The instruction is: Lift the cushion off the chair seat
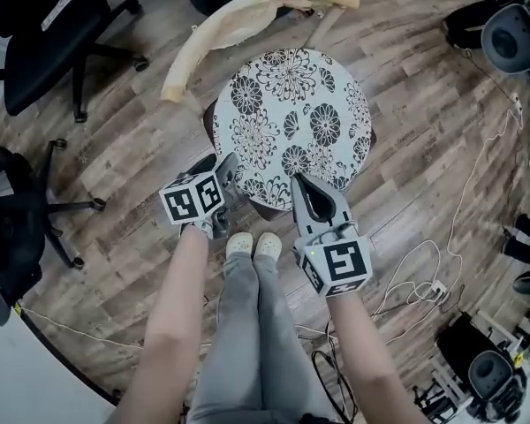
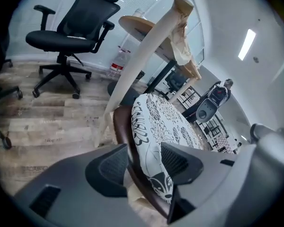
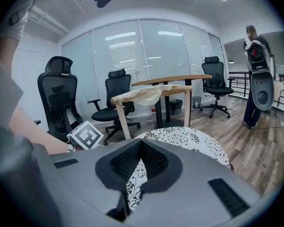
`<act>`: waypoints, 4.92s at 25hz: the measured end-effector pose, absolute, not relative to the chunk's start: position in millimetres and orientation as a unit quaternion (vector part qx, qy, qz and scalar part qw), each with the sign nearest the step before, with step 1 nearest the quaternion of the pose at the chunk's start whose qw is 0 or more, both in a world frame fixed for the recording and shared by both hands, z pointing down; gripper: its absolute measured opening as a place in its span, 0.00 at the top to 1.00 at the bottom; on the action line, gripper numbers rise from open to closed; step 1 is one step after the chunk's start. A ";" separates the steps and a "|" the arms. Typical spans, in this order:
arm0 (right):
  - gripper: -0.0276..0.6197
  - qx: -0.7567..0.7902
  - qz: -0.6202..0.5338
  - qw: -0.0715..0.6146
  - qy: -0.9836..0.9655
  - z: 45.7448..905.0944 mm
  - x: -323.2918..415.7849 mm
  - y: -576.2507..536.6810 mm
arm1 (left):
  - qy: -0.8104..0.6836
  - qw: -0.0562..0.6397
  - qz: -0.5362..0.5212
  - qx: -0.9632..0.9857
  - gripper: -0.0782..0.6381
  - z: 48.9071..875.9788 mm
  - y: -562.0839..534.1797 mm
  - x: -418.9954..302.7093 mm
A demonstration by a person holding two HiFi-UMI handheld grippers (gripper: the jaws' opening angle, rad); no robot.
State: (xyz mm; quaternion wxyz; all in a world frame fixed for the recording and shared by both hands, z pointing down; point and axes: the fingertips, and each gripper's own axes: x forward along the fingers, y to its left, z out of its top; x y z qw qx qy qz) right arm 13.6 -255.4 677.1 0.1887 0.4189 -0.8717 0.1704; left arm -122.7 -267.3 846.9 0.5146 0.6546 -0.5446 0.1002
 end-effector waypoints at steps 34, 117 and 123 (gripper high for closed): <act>0.92 0.440 0.177 0.173 -0.863 640.9 48.9 -227.3 | -0.510 0.552 -0.046 0.659 0.88 764.2 -270.0 -72.6; 0.92 0.525 0.023 0.031 -0.850 299.9 102.1 -229.3 | -0.457 0.207 -0.141 0.853 0.88 310.6 -256.1 9.6; 0.92 0.528 -0.003 0.024 -0.849 285.2 102.6 -224.7 | -0.450 0.130 -0.112 0.876 0.88 292.5 -246.8 23.3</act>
